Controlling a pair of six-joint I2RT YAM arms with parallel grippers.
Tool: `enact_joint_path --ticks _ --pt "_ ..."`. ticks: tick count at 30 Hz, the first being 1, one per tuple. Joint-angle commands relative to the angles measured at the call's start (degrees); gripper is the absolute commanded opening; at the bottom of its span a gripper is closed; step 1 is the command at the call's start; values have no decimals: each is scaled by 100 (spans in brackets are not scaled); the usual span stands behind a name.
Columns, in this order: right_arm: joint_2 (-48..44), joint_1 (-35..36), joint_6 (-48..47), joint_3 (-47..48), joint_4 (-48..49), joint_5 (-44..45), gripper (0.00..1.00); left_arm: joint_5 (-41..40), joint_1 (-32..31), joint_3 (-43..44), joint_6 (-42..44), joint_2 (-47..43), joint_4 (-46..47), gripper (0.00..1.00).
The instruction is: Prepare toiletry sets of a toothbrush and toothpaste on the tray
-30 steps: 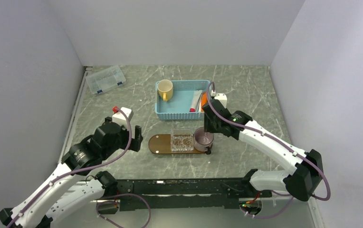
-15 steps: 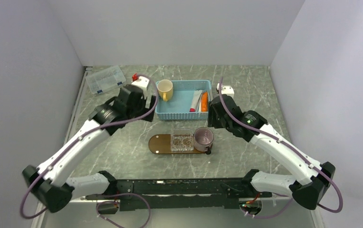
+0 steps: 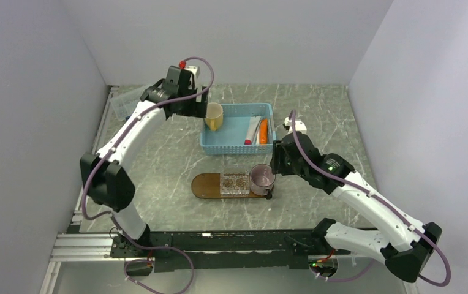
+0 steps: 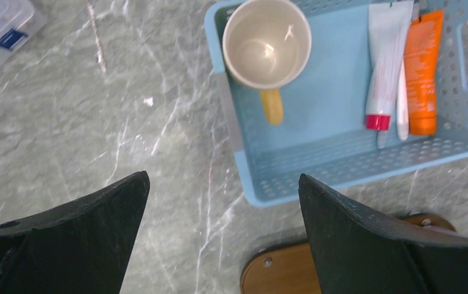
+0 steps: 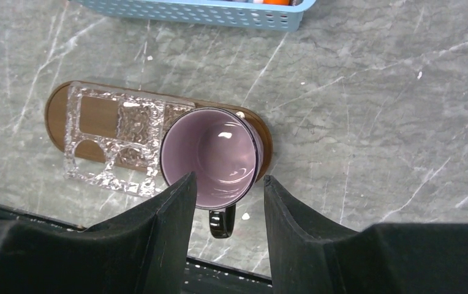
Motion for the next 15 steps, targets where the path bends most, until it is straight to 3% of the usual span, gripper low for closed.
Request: enact_joint_path --ticks 1,8,15 --pt "-365 28 -1 -8 112 -190 47 690 180 915 -8 603 -279 99" --pt "-656 28 -28 7 -30 -217 47 994 308 1919 -118 1651 -677 96" --pt "-758 26 -102 -10 -93 -267 46 1203 377 2299 -359 2372 -589 88"
